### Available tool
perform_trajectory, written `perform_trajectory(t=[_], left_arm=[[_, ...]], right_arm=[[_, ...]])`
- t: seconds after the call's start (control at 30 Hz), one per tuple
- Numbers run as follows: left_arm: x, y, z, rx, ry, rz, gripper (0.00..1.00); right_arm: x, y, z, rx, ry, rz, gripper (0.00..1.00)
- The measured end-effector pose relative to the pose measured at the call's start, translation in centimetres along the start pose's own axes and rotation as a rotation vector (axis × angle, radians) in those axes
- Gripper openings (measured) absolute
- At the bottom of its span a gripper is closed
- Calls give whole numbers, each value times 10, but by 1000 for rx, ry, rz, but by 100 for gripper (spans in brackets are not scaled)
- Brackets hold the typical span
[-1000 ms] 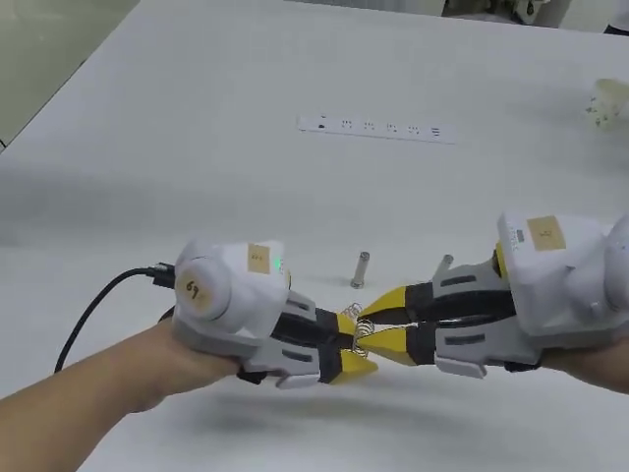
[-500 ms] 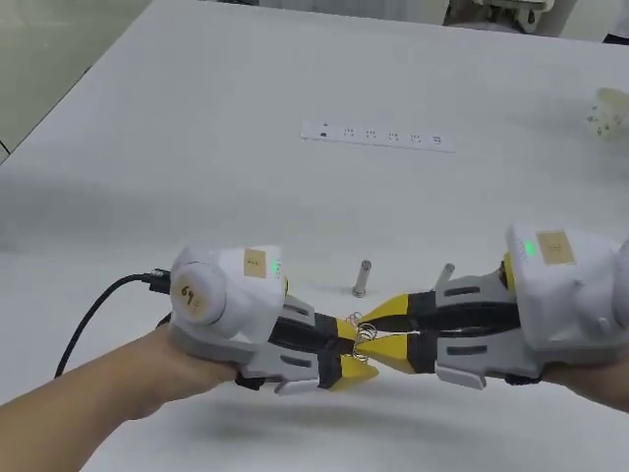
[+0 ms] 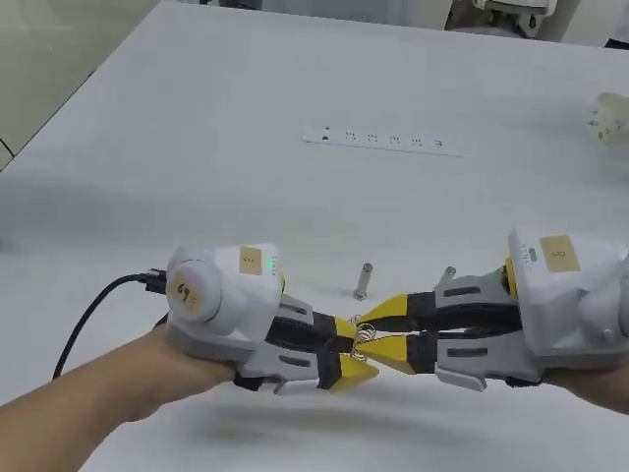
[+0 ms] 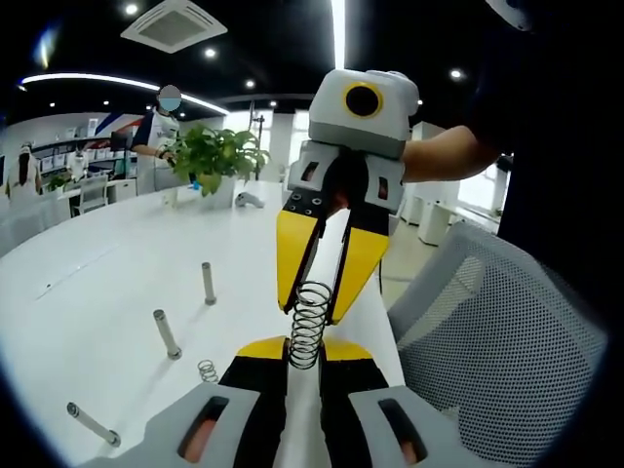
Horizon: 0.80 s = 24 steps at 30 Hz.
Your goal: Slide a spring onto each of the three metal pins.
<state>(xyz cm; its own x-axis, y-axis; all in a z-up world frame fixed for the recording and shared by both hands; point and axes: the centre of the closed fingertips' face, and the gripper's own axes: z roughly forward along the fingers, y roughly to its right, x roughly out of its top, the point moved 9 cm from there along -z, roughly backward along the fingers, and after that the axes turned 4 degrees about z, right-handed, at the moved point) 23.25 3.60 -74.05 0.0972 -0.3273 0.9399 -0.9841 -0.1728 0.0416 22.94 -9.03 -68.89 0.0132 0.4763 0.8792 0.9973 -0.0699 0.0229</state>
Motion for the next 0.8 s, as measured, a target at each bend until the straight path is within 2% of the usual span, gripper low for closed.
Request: perform_trajectory(t=[0.23,0.47,0.67,0.8], left_arm=[[-3,0,-2,9,-18,-22,11],[-5,-6,-14,39,-15,-30,19],[-6,-12,-27,100,0,-50,23],[-12,-14,-40,138,-3,-62,26]], right_arm=[[1,1,-2,-9,2,-8,7],[-3,3,-3,-15,-9,-14,7],[-4,4,-3,-25,-14,-14,7],[-4,6,-4,-36,-10,-13,7]])
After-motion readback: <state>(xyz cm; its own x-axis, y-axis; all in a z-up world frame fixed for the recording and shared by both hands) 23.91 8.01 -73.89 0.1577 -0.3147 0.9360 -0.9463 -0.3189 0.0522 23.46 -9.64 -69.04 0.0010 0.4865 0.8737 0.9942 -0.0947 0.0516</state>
